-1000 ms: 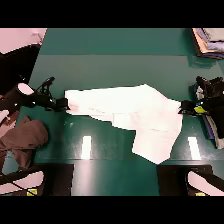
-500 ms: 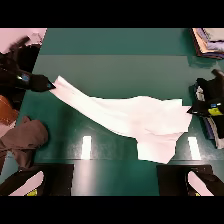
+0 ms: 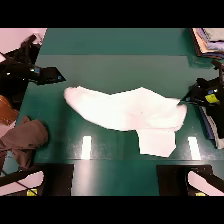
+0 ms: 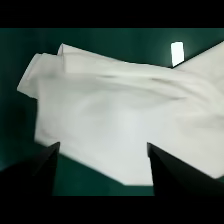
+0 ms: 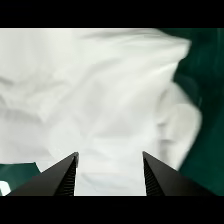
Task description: Fold the shirts.
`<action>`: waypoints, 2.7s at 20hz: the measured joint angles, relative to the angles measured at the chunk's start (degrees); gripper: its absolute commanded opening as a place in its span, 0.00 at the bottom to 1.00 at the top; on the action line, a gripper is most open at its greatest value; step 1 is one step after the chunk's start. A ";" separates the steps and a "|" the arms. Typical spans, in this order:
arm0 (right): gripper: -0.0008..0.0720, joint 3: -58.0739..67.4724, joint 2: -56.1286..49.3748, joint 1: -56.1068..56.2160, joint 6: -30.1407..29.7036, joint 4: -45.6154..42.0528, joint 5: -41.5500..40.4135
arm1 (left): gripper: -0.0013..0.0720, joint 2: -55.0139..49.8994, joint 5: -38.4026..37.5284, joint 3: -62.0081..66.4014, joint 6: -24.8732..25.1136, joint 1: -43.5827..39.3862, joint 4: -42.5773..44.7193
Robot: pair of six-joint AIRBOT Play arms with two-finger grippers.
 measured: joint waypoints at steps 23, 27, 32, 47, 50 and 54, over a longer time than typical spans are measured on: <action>0.64 -13.75 4.94 -10.38 -2.84 2.38 -0.94 | 0.05 -6.36 13.97 -20.87 -2.43 -5.44 -0.74; 0.64 -21.03 7.96 -14.86 -3.15 2.19 -1.73 | 0.05 -6.12 13.70 -20.41 -2.47 -5.18 0.02; 0.63 -30.86 11.85 -18.88 -4.11 0.39 -1.79 | 0.05 -1.90 11.43 -19.58 -1.90 -3.39 1.60; 0.08 -38.29 7.02 -0.15 -4.09 6.05 -11.45 | 0.05 1.66 9.27 -19.37 0.02 -2.91 2.91; 0.04 -34.99 5.73 2.45 -3.98 4.61 -12.33 | 0.05 2.71 7.54 -19.06 0.37 -2.89 3.72; 0.03 -26.75 10.75 3.50 -3.93 4.87 -10.64 | 0.05 8.96 5.81 -16.28 0.44 -2.86 5.18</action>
